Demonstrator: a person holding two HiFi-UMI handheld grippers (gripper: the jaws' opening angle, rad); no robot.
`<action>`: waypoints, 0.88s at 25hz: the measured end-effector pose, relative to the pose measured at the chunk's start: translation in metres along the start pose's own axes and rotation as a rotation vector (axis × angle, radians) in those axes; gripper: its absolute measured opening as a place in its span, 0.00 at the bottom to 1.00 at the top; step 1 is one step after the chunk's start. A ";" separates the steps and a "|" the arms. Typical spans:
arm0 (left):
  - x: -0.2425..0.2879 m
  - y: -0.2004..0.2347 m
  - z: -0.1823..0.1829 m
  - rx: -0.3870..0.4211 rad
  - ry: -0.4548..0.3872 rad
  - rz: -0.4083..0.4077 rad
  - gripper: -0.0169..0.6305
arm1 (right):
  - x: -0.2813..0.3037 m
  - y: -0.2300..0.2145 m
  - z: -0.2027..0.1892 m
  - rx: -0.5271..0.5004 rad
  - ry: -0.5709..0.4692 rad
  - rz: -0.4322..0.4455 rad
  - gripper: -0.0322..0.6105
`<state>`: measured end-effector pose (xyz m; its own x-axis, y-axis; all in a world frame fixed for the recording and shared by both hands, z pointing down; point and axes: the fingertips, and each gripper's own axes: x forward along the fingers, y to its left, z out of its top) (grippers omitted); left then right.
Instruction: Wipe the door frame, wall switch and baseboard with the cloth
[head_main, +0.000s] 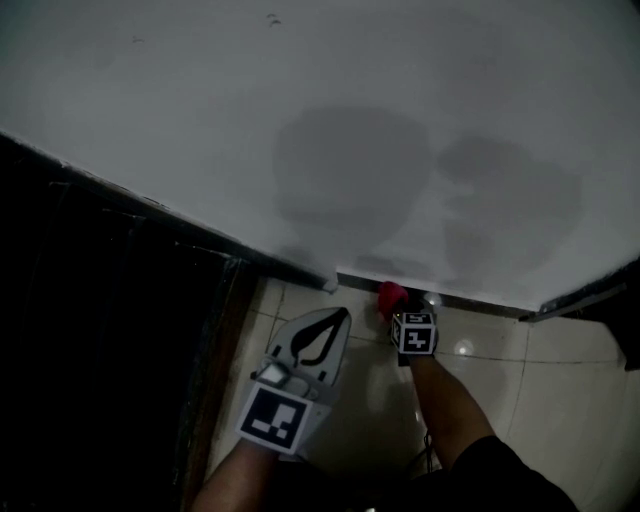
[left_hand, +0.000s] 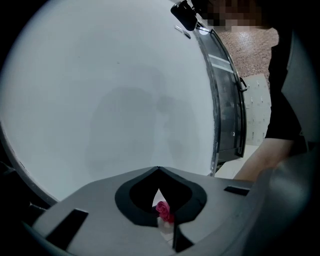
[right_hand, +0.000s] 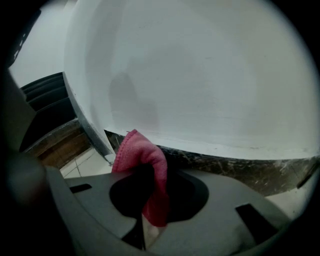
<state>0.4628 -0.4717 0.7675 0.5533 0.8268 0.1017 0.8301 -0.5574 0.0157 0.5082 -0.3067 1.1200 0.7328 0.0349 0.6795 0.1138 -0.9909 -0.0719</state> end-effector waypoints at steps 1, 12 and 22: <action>0.001 -0.003 0.001 -0.004 0.003 -0.006 0.02 | -0.002 -0.006 -0.001 0.006 0.003 -0.006 0.14; 0.009 -0.018 0.002 -0.049 0.012 -0.028 0.02 | -0.036 -0.084 -0.019 0.062 0.003 -0.093 0.14; 0.033 -0.043 -0.004 0.036 0.023 -0.092 0.02 | -0.083 -0.195 -0.058 0.165 0.022 -0.277 0.14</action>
<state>0.4448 -0.4205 0.7737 0.4731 0.8722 0.1239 0.8795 -0.4758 -0.0093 0.3865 -0.1243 1.1201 0.6442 0.2952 0.7056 0.4154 -0.9097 0.0013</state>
